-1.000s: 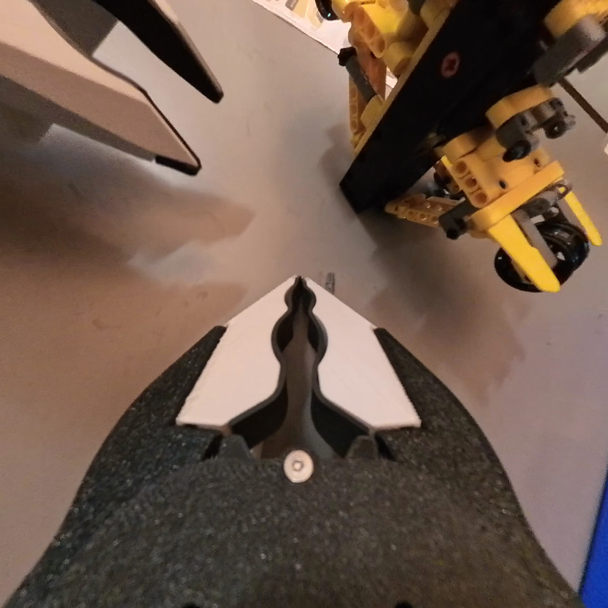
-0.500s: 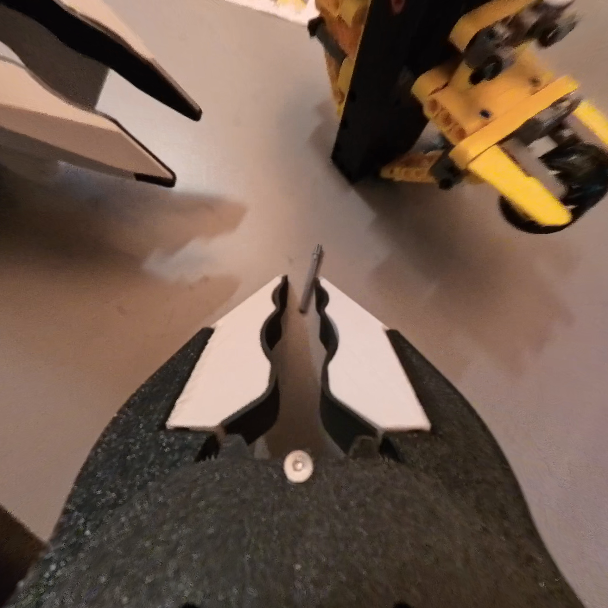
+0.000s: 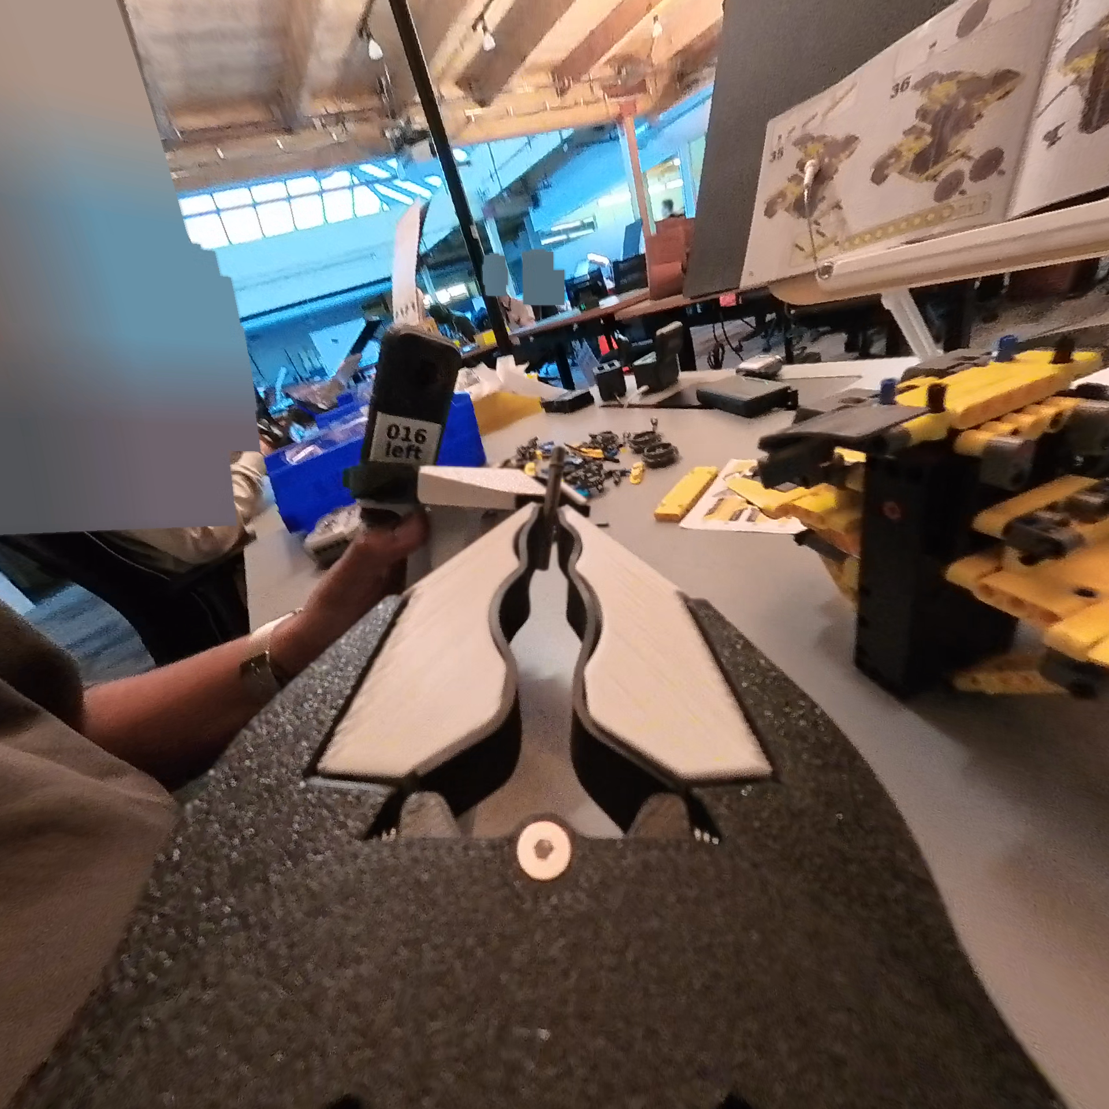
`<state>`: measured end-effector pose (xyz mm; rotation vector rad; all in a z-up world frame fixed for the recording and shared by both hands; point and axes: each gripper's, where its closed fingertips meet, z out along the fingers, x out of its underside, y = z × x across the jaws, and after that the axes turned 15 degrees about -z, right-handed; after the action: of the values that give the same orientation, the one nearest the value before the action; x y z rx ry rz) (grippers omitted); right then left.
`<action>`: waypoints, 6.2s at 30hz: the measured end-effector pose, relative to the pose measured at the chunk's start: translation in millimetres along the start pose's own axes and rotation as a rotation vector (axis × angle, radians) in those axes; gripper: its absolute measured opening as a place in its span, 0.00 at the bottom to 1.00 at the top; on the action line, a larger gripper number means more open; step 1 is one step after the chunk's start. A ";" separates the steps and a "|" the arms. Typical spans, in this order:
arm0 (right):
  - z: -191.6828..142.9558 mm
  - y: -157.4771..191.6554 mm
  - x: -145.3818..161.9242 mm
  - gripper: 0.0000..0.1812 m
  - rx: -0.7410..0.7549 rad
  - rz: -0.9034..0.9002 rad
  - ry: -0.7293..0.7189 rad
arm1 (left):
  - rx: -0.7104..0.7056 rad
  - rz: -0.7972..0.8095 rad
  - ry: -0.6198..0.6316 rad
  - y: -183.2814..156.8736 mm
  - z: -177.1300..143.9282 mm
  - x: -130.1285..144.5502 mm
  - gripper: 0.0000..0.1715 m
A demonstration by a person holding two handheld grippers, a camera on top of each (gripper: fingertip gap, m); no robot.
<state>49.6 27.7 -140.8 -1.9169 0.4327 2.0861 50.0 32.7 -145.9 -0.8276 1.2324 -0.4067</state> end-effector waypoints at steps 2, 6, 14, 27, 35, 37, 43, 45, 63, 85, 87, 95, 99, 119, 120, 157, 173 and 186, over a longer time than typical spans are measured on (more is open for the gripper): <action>4.1 3.0 -0.9 0.02 -0.015 0.018 -0.021 | 0.032 -0.005 -0.014 -5.5 0.5 -1.7 0.03; 6.2 5.2 -4.1 0.02 -0.025 0.052 -0.071 | 0.069 -0.027 -0.038 -9.9 -1.9 -5.8 0.02; 8.7 7.0 1.2 0.02 -0.062 0.135 -0.070 | 0.183 -0.105 -0.059 -21.7 -6.4 -11.0 0.07; 4.3 -1.2 4.0 0.11 -0.035 0.105 -0.012 | 0.021 0.109 -0.030 -17.2 -4.6 -4.9 0.01; -8.0 -13.8 -11.8 0.08 -0.036 0.162 0.001 | -0.266 0.465 0.049 -0.2 2.1 8.0 0.01; -6.0 -14.5 -3.8 0.06 -0.026 0.147 0.066 | -0.317 0.535 0.077 3.6 6.1 13.5 0.02; -4.8 -12.3 10.7 0.05 -0.041 0.160 0.143 | -0.351 0.578 0.114 8.3 10.4 20.6 0.02; -4.9 -11.0 13.0 0.06 -0.052 0.174 0.152 | -0.356 0.584 0.116 8.6 10.4 20.9 0.02; -7.9 -26.8 13.5 0.00 -0.024 0.483 0.072 | -0.433 0.706 0.089 10.7 9.5 16.6 0.09; -24.5 -46.5 51.4 0.13 0.083 0.096 0.328 | -0.756 0.267 0.471 109.4 -15.4 56.1 0.07; -23.6 -47.5 51.6 0.13 0.074 0.112 0.323 | -0.776 0.281 0.481 111.7 -15.7 57.0 0.04; -23.2 -46.0 51.1 0.15 0.027 0.166 0.304 | -0.604 0.387 0.411 81.5 -2.3 51.1 0.01; -24.9 -44.3 48.1 0.17 -0.006 0.200 0.285 | -0.454 0.586 0.351 48.0 8.5 47.9 0.01; -32.2 -16.6 46.8 0.09 -0.206 0.374 0.264 | -0.383 0.765 0.320 23.8 14.3 50.9 0.01; -31.9 -18.0 47.8 0.09 -0.195 0.372 0.269 | -0.374 0.765 0.318 21.9 14.9 51.4 0.01; 8.8 -5.4 11.9 0.02 0.425 -1.724 0.328 | 0.267 -0.528 -0.023 5.0 3.5 -0.9 0.03; 4.8 -1.4 26.2 0.02 0.312 -1.551 0.336 | 0.110 -0.348 -0.125 18.6 -14.6 -18.2 0.00; -5.8 -21.4 1.4 0.12 -0.030 -0.145 0.175 | -0.348 0.329 0.159 29.5 6.4 22.3 0.01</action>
<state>63.3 45.1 -143.4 -2.0907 0.2903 1.8533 58.4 38.9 -182.0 -0.8759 1.5854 0.0122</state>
